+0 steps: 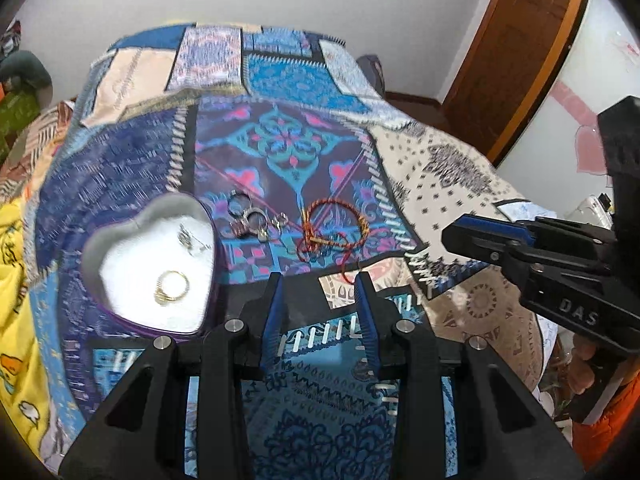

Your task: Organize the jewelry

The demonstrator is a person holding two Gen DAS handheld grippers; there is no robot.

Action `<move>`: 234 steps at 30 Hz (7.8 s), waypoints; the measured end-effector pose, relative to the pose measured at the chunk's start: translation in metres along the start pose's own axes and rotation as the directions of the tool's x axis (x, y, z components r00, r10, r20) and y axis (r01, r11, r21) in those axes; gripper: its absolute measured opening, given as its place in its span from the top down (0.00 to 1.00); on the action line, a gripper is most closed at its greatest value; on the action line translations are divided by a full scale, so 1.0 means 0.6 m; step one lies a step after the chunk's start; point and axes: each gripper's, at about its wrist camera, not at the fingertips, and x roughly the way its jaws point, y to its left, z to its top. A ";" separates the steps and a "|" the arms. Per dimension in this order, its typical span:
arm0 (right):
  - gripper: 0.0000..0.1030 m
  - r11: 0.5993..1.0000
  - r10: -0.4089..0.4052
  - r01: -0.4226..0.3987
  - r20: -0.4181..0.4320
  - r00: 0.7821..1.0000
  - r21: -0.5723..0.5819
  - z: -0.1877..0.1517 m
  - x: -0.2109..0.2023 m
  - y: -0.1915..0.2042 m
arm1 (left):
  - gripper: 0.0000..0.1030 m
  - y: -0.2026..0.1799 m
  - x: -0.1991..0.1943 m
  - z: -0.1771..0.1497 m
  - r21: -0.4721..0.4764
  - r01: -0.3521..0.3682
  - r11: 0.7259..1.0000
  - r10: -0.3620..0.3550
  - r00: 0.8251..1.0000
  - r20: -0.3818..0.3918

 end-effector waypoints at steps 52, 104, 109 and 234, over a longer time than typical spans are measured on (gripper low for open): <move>0.75 0.992 0.071 -0.080 -0.092 0.993 -0.093 0.027 0.125 0.014 | 0.86 0.083 0.098 0.057 -0.049 -0.093 0.994 0.093 0.996 0.002; 0.83 0.976 0.169 -0.148 0.126 0.978 -0.160 0.137 0.058 0.176 | 0.86 0.169 -0.089 0.062 -0.083 -0.155 0.984 0.170 0.958 0.230; 0.83 0.970 0.193 -0.176 0.091 0.977 -0.167 0.142 0.087 0.191 | 0.86 0.190 -0.072 0.065 -0.087 -0.163 0.983 0.179 0.960 0.215; 0.71 0.982 0.048 -0.067 -0.109 0.993 -0.176 0.040 0.139 0.030 | 0.66 0.075 0.092 0.054 -0.048 -0.170 0.984 0.171 0.985 0.004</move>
